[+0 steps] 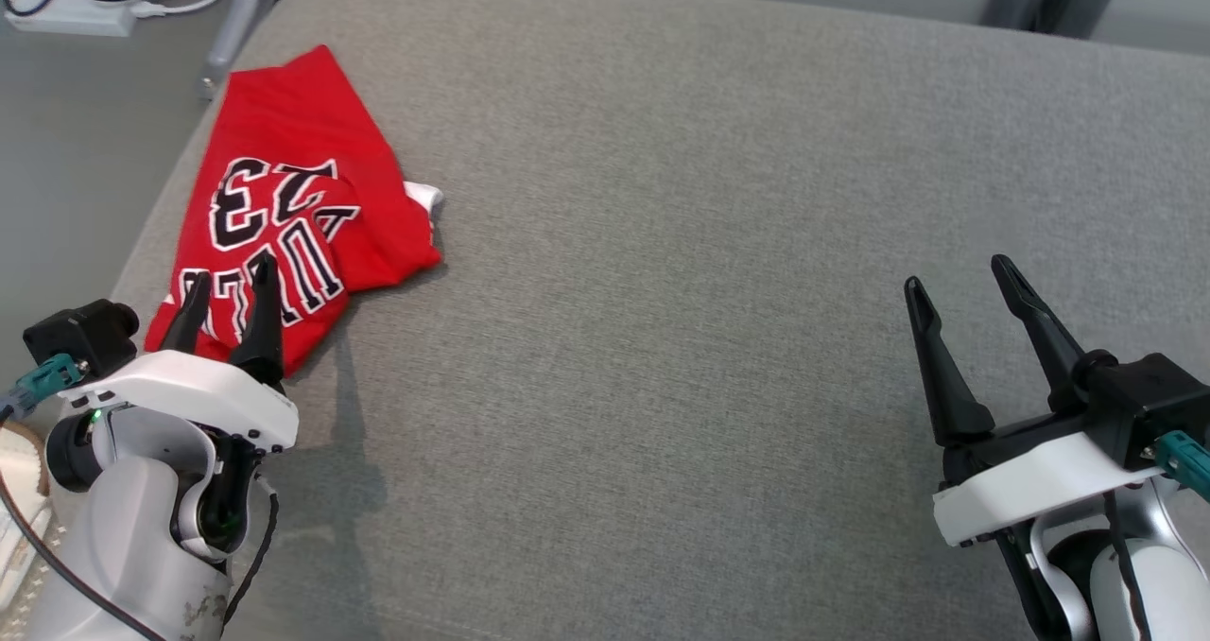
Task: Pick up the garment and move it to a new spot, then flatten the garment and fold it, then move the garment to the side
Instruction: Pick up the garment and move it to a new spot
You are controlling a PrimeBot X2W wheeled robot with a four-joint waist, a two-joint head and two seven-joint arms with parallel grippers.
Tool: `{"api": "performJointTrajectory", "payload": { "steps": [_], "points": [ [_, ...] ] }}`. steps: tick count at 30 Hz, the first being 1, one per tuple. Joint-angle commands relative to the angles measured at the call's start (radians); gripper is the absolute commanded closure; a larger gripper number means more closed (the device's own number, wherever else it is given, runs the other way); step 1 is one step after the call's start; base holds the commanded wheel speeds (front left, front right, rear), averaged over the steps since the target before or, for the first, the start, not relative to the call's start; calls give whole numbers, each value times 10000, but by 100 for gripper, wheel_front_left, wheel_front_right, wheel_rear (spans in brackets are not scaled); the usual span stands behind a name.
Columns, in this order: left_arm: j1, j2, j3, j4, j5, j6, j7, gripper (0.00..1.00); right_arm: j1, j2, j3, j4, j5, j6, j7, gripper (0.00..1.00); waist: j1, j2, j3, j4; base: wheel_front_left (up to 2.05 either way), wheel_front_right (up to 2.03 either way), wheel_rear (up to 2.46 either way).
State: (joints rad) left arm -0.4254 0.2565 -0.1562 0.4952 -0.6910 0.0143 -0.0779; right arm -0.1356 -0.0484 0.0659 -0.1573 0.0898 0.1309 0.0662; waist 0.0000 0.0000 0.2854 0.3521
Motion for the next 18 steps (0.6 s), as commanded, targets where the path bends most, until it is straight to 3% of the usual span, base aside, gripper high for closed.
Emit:
{"api": "performJointTrajectory", "payload": {
  "steps": [1, 6, 12, 13, 14, 18],
  "points": [
    [-258, -20, 2, 374, -133, -141, 89, 0, -144, -55, -42, -39, -69, -4, 32, 0, 0, 0, 663, -612, 0, 0, 0],
    [-1140, -143, -146, 2666, -405, -753, 447, 0, -316, -59, 3, -85, -126, -4, 71, 0, 0, 0, 1112, -871, 0, 0, 0],
    [-1967, -170, -282, 4612, -210, -887, -182, 2, -461, -133, -38, -90, -117, -4, 115, 0, 0, 0, 1229, -920, 0, 0, 0],
    [-2045, -152, -324, 4833, -144, -927, -375, 60, -473, -138, -52, -67, -108, -4, 112, 0, 0, 0, 1189, -917, 0, 0, 0],
    [-2125, -121, -352, 4989, -81, -955, -608, 100, -472, -144, -70, -40, -96, -4, 98, 0, 0, 0, 1127, -913, 0, 0, 0],
    [-2313, -18, -371, 5240, 71, -1079, -1451, 100, -336, -137, -138, 100, -34, -4, -29, 0, 0, 0, 742, -892, 0, 0, 0]
  ]
}}
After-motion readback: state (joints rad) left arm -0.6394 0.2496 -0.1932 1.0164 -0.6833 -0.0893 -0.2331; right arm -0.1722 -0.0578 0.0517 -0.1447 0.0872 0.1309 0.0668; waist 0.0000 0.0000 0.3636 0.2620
